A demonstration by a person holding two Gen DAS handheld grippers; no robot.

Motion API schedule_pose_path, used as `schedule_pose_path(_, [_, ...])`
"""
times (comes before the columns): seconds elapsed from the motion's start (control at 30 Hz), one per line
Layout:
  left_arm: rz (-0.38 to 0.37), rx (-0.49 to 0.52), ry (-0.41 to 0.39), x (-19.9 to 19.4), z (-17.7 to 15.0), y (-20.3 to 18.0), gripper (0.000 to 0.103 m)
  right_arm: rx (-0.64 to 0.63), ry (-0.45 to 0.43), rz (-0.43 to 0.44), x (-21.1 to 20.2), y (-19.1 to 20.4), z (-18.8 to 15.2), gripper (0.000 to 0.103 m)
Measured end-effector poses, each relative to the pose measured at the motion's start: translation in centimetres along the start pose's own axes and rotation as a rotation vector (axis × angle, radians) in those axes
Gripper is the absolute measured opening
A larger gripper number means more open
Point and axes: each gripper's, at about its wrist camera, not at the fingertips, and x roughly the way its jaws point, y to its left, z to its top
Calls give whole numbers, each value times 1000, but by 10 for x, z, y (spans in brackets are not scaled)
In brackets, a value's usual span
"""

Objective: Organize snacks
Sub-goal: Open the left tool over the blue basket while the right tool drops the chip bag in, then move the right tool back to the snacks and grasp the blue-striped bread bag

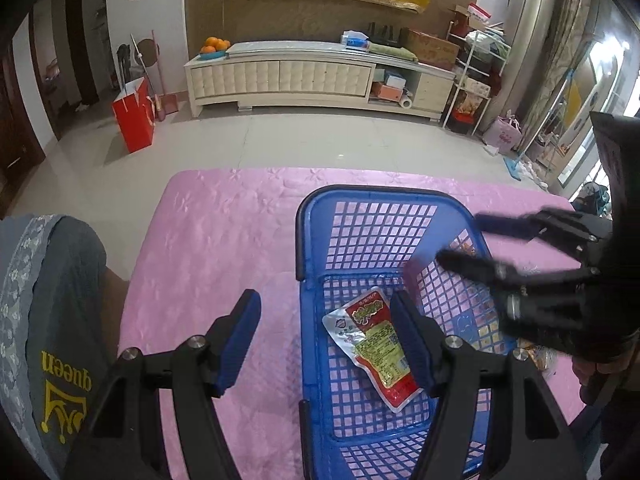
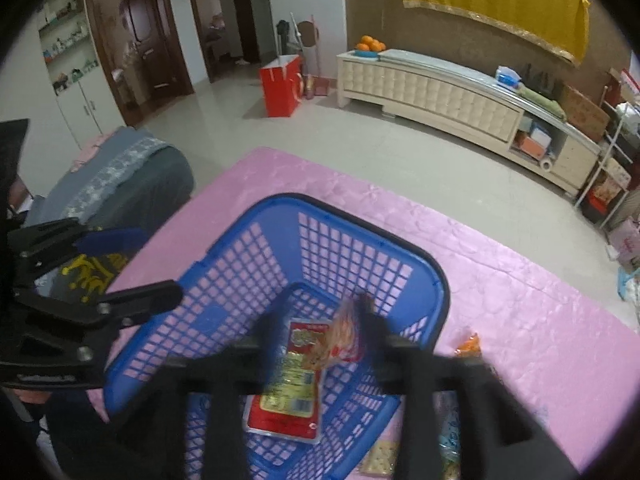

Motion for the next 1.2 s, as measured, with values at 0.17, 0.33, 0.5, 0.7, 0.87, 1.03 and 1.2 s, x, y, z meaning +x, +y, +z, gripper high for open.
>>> schedule_pose_path(0.17, [2, 25, -6, -10, -3, -10, 65, 25, -44, -26, -23, -6, -5, 88])
schedule_pose_path(0.33, [-4, 35, -26, -29, -8, -21, 65, 54, -58, -32, -55, -14, -7, 88])
schedule_pose_path(0.5, [-3, 72, -56, -57, -16, -42, 65, 66, -99, -57, -96, -18, -14, 88])
schedule_pose_path(0.7, [-40, 110, -93, -88, -23, -75, 65, 85, -124, -79, -138, -24, -32, 88])
schedule_pose_path(0.87, [-44, 152, -130, -103, -27, -103, 78, 108, -139, -124, -167, -34, -53, 88])
schedule_pose_path(1.03, [-63, 242, -139, -107, -36, -145, 82, 138, -145, -164, -187, -52, -76, 88])
schedule_pose_path(1.2, [-94, 277, -110, -96, -41, -183, 82, 199, -132, -193, -197, -78, -99, 88])
